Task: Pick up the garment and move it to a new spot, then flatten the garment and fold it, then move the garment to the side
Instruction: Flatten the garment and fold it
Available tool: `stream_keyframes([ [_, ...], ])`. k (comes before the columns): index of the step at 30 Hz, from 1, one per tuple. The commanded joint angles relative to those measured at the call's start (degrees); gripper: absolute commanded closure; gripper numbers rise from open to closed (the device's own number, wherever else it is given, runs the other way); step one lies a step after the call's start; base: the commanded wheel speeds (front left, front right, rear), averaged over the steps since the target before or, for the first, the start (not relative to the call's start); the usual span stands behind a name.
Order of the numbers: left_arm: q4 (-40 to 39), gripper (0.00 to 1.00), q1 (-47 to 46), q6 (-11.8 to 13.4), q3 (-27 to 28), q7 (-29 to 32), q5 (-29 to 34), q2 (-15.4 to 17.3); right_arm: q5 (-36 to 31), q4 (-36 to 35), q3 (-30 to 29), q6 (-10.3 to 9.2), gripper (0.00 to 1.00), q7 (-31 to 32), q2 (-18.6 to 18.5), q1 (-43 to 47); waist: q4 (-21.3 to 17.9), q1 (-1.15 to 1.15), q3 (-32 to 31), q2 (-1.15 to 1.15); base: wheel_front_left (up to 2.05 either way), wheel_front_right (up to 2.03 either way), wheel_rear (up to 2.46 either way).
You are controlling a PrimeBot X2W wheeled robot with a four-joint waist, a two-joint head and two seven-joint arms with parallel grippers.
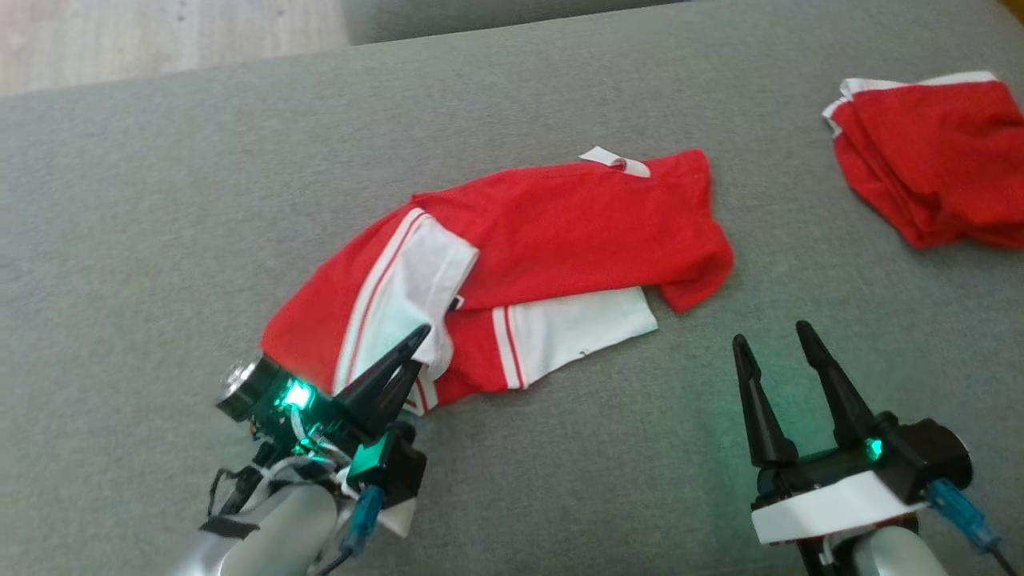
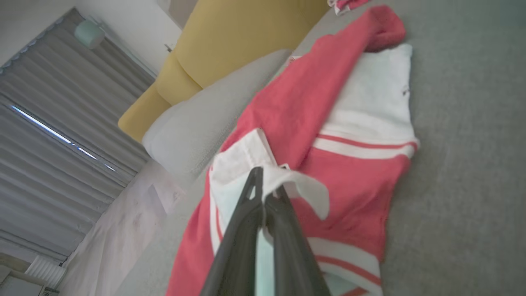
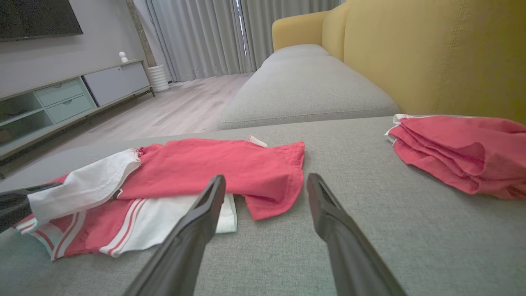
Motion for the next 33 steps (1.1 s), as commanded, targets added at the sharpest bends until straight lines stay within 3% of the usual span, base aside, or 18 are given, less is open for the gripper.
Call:
stream_keyframes([
  [1,-2.9,1.0,-1.8,0.8,2.6,-0.3,-1.4,1.7,0.5,-2.1,0.7,0.39,0.0,-0.6,-0.4,-1.5,1.0,0.0,-0.4,0.0,0.0,0.0,0.0],
  [6,-11.5,1.0,-0.3,0.9,6.9,-0.3,-7.8,3.0,1.8,-0.6,-1.1,0.39,0.0,-0.6,-2.0,-3.6,3.8,0.0,-0.4,0.0,0.0,0.0,0.0],
  [12,-15.6,1.0,0.0,-1.1,12.5,-0.3,-13.2,4.5,5.7,10.8,-1.8,0.39,0.0,0.8,-4.6,-9.1,5.7,0.0,0.7,0.0,0.0,0.0,0.0],
  [18,-16.3,1.0,-1.6,-2.2,14.6,-0.3,-12.6,5.6,10.0,17.3,-1.9,0.39,0.0,3.6,-6.1,-15.9,6.4,0.0,1.9,0.0,0.0,0.0,0.0],
  [27,-15.9,1.0,-3.6,-3.2,15.7,-0.3,-10.9,5.9,16.6,27.3,2.1,0.39,0.0,18.5,-10.3,-31.6,7.3,0.0,4.5,0.0,0.0,0.0,0.0],
  [33,-15.4,1.0,-4.5,-4.0,15.4,-0.3,-10.1,5.1,17.1,34.6,5.1,0.39,0.0,21.8,-10.2,-39.7,8.3,0.0,6.0,0.0,0.0,0.0,0.0],
])
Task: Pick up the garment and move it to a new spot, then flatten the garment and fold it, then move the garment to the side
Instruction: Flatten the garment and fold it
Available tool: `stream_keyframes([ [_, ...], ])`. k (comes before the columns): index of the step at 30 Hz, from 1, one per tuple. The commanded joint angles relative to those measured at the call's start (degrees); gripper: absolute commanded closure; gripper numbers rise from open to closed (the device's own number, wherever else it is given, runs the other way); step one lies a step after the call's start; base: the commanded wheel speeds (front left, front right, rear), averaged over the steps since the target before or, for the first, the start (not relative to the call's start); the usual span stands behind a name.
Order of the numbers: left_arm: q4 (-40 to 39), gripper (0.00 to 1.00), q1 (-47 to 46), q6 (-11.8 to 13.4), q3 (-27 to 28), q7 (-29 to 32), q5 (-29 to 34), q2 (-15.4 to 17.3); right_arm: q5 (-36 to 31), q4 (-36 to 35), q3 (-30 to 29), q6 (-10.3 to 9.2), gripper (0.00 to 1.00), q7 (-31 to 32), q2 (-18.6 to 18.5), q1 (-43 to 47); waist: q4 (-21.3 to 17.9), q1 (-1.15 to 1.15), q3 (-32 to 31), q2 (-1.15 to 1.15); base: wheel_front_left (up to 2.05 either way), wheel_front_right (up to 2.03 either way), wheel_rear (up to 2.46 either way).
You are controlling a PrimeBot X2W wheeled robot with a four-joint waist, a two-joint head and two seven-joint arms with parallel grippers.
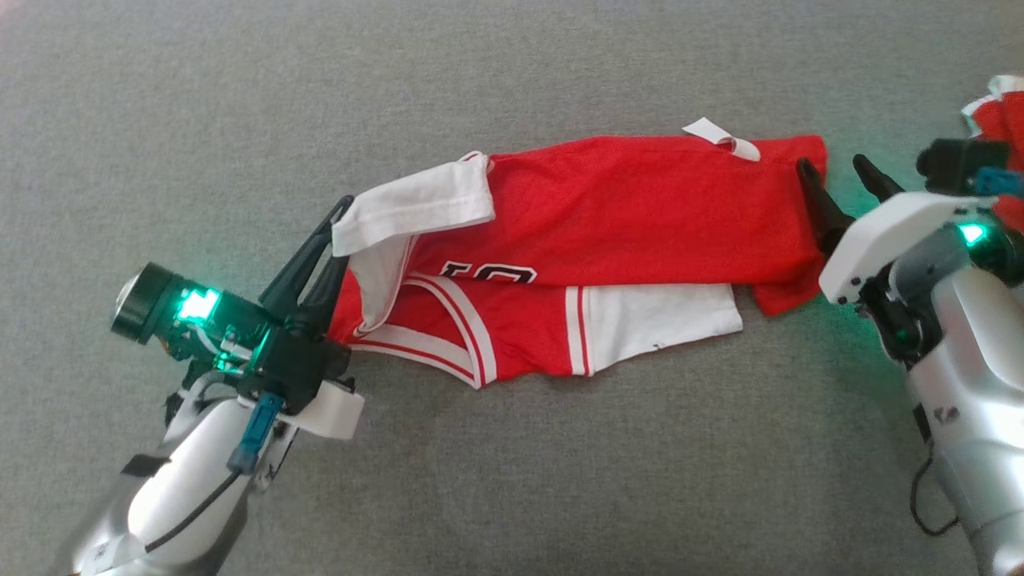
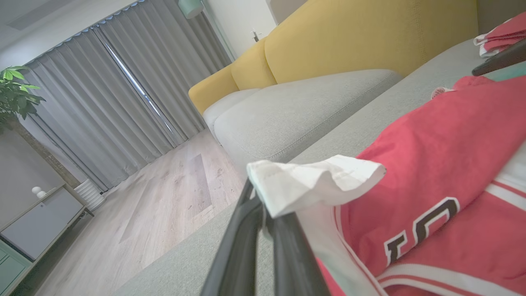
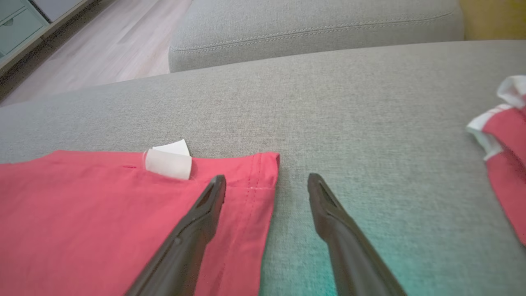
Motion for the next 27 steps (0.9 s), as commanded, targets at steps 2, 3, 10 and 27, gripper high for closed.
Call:
stream_keyframes([
  [2,-1.1,1.0,-3.3,-0.2,2.4,-0.3,0.8,1.2,-0.3,1.6,1.7,0.39,0.1,0.4,0.2,-3.0,0.6,-0.01,0.6,0.0,0.0,0.0,0.0],
  [3,-1.0,1.0,-3.5,-0.3,2.5,-0.3,0.9,1.2,-0.6,2.8,2.1,0.39,0.2,0.5,0.4,-3.8,0.7,-0.01,0.7,0.0,0.0,0.0,0.0],
  [10,-0.5,1.0,-4.0,-0.7,2.8,-0.3,1.2,0.8,-0.4,8.7,4.4,0.39,1.0,-0.5,1.4,-7.4,1.3,-0.01,1.0,0.0,0.0,0.0,0.0],
  [27,-8.7,1.0,-5.7,-2.3,12.5,-0.3,-2.9,4.6,5.0,1.1,7.1,0.39,1.0,-15.5,-7.7,-9.2,-0.6,-0.01,-7.6,0.0,0.0,0.0,0.0],
])
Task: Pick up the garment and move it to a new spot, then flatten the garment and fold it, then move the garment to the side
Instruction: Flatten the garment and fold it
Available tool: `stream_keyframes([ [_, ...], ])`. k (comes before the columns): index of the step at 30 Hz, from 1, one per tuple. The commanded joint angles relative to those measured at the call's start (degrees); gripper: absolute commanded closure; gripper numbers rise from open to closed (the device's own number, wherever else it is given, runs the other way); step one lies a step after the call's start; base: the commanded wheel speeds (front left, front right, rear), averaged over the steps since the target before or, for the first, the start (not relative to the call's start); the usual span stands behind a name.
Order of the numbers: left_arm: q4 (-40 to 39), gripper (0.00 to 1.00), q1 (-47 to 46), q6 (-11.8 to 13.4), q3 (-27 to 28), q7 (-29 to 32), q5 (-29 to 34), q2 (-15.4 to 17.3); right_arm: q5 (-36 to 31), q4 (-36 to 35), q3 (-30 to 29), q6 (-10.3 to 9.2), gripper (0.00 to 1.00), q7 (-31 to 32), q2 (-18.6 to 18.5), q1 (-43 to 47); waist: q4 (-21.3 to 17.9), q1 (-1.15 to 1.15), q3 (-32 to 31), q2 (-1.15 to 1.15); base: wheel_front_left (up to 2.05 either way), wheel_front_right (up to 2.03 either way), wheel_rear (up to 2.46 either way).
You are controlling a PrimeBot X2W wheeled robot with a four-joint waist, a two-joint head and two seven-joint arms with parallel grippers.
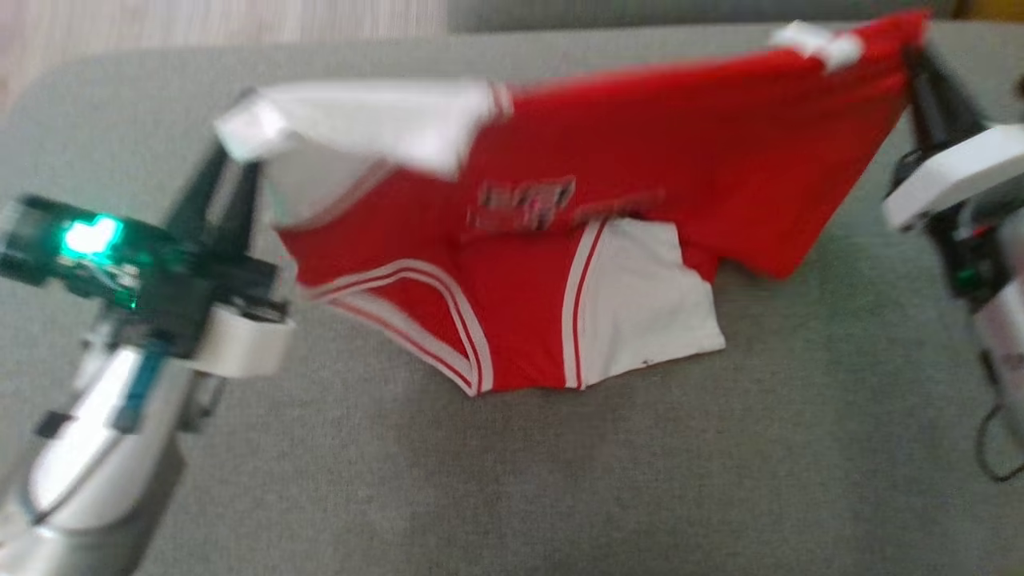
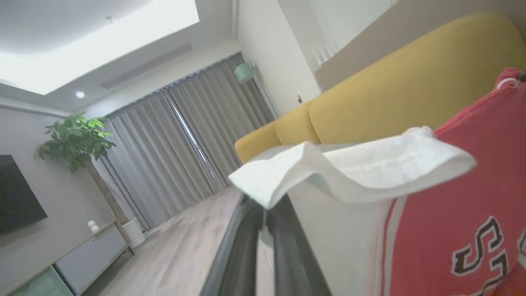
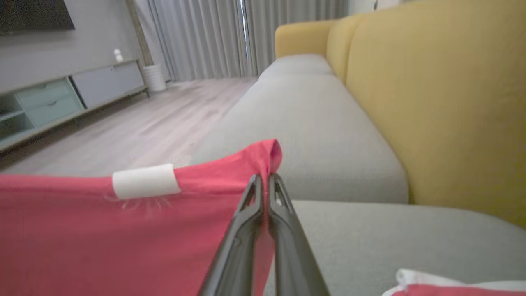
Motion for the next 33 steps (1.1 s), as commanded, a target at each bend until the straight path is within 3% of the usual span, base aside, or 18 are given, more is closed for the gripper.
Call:
stream_keyframes([
  [1,-2.5,1.0,-3.3,0.0,3.9,-0.2,-0.6,2.9,1.0,-2.9,0.0,0.39,1.0,-0.8,-1.9,-0.3,-0.8,0.0,-2.1,0.0,0.0,0.0,0.0],
  [10,-11.7,1.0,-3.1,-3.5,9.4,0.1,-3.3,8.8,6.1,-22.1,-6.0,0.39,1.0,2.9,-11.4,7.1,-2.7,0.0,-7.0,0.0,0.0,0.0,0.0],
  [15,-14.0,1.0,-8.1,-6.1,11.6,3.1,-5.4,11.9,4.4,-32.4,-11.6,0.39,1.0,9.2,-12.3,8.7,-4.0,0.0,-6.7,0.0,0.0,0.0,0.0],
  [18,-11.5,1.0,-13.8,-8.6,12.3,5.5,-8.2,11.9,3.0,-35.0,-13.0,0.39,1.0,12.8,-10.9,6.0,-4.6,0.0,-4.8,0.0,0.0,0.0,0.0],
  [22,-3.9,1.0,-23.6,-12.2,11.3,7.7,-9.3,11.5,1.7,-32.9,-10.9,0.39,1.0,14.5,-7.9,-2.0,-5.3,0.0,-0.5,0.0,0.0,0.0,0.0],
  [25,3.2,1.0,-31.5,-13.8,9.5,7.3,-8.1,10.6,0.7,-27.3,-8.5,0.39,1.0,13.9,-5.3,-10.0,-5.6,0.0,3.8,0.0,0.0,0.0,0.0],
  [29,13.3,1.0,-42.7,-14.5,7.4,4.5,-5.1,8.3,-1.0,-18.2,-6.5,0.39,1.0,10.4,-2.4,-21.0,-5.2,0.0,9.8,0.0,0.0,0.0,0.0],
  [33,21.6,1.0,-52.9,-13.1,6.2,1.4,-1.5,5.7,-3.6,-10.1,-5.0,0.39,1.0,3.6,-0.7,-30.7,-4.3,0.0,14.1,0.0,0.0,0.0,0.0],
])
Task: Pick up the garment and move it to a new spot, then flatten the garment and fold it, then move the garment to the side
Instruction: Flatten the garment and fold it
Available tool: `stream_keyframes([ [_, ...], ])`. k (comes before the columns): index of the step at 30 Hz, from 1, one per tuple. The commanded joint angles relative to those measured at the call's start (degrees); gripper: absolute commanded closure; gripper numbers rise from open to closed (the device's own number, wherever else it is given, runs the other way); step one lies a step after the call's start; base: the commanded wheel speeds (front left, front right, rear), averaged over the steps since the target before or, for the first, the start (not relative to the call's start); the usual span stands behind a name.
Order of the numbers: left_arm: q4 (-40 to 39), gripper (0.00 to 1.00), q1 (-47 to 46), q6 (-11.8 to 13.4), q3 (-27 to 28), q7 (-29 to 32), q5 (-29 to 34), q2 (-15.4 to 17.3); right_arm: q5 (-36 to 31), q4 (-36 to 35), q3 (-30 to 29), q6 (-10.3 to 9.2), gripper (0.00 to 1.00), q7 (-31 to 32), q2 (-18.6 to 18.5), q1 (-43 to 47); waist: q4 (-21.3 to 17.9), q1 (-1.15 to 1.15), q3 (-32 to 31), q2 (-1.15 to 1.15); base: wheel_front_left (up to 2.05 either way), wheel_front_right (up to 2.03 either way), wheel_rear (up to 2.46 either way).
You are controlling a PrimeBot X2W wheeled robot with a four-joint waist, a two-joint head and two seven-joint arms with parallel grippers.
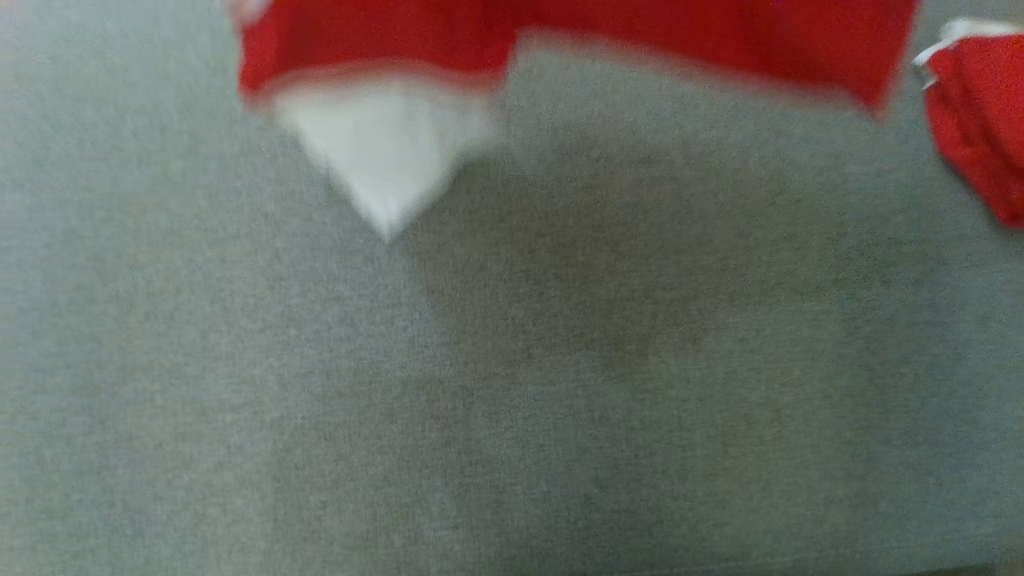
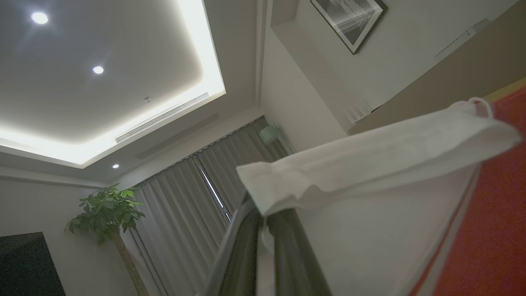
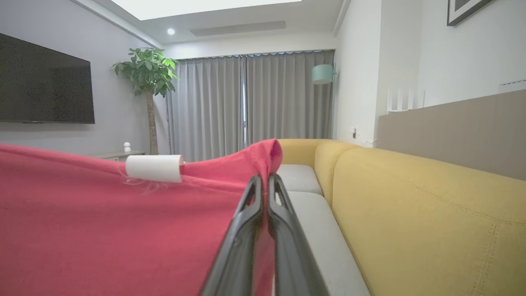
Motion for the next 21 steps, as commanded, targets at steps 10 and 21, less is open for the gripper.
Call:
stream_keyframes([
  [10,-2.7,1.0,-10.8,3.1,3.6,-2.3,2.8,-1.1,-4.0,10.3,2.6,0.39,1.0,-12.2,-0.6,-12.4,3.1,-0.03,10.8,0.0,0.0,0.0,0.0],
  [21,-14.4,1.0,15.7,-1.3,6.3,-2.3,-1.0,-3.3,-0.1,11.0,4.9,0.39,1.0,-12.7,-1.9,1.7,4.4,-0.03,10.4,0.0,0.0,0.0,0.0],
])
